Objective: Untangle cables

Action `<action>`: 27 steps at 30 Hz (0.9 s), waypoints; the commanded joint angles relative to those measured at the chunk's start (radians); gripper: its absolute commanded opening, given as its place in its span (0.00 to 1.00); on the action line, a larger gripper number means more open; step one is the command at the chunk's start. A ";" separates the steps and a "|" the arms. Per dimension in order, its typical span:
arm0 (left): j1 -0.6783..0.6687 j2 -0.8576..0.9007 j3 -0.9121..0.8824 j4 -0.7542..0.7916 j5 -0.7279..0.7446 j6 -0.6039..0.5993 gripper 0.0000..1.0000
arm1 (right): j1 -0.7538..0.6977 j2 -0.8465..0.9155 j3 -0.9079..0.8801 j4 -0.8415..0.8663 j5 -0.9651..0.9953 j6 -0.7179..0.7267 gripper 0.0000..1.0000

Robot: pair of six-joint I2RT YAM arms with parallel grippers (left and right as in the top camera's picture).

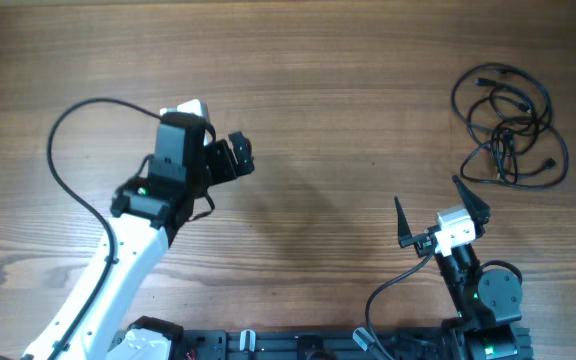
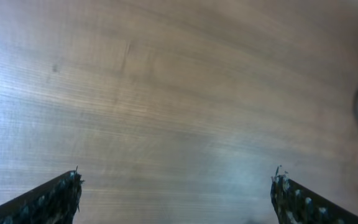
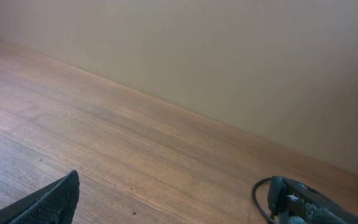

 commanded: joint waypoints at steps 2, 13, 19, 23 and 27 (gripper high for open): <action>-0.002 -0.007 -0.200 0.266 0.006 -0.049 1.00 | -0.004 -0.012 -0.001 0.006 -0.016 0.013 1.00; -0.002 -0.007 -0.643 0.887 0.024 -0.057 1.00 | -0.004 -0.012 -0.001 0.006 -0.016 0.013 1.00; -0.002 -0.021 -0.703 0.887 0.005 -0.078 1.00 | -0.004 -0.012 -0.001 0.006 -0.016 0.013 1.00; -0.002 -0.047 -0.766 0.931 -0.003 -0.101 1.00 | -0.004 -0.012 -0.001 0.006 -0.016 0.013 1.00; 0.000 -0.145 -0.841 0.945 -0.019 -0.101 1.00 | -0.004 -0.012 -0.001 0.006 -0.016 0.013 1.00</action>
